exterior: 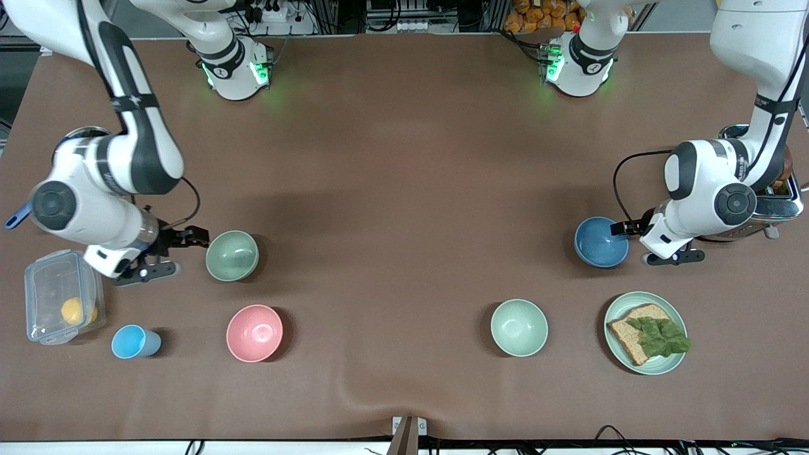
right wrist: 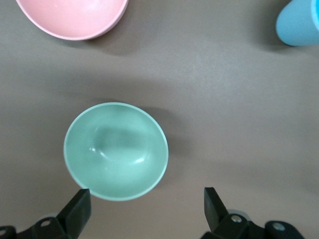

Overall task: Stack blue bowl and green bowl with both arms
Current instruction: 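Grasp the green bowl with the right gripper while the left gripper grasps the blue bowl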

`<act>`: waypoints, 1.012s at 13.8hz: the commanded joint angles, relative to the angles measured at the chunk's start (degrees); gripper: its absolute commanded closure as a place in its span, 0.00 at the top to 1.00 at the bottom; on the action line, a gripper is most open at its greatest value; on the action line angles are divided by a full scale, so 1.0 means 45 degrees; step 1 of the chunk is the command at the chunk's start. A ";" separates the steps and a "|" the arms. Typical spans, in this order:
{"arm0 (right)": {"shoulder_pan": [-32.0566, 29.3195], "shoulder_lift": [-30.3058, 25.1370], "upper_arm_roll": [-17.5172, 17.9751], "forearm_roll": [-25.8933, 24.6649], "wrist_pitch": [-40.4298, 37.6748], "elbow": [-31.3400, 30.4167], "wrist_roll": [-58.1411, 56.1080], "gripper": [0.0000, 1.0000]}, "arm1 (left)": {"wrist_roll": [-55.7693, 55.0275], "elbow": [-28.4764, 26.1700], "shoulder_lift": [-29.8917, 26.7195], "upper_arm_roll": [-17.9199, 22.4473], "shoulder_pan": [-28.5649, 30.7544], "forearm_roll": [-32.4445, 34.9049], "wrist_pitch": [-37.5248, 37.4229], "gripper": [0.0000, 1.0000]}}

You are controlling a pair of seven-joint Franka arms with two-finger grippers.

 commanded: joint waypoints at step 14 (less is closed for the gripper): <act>-0.0161 0.1967 -0.0029 0.0632 0.1460 -0.0561 0.0106 0.10 | 0.0328 0.0226 0.0269 -0.0172 0.0032 0.0127 0.0070 0.00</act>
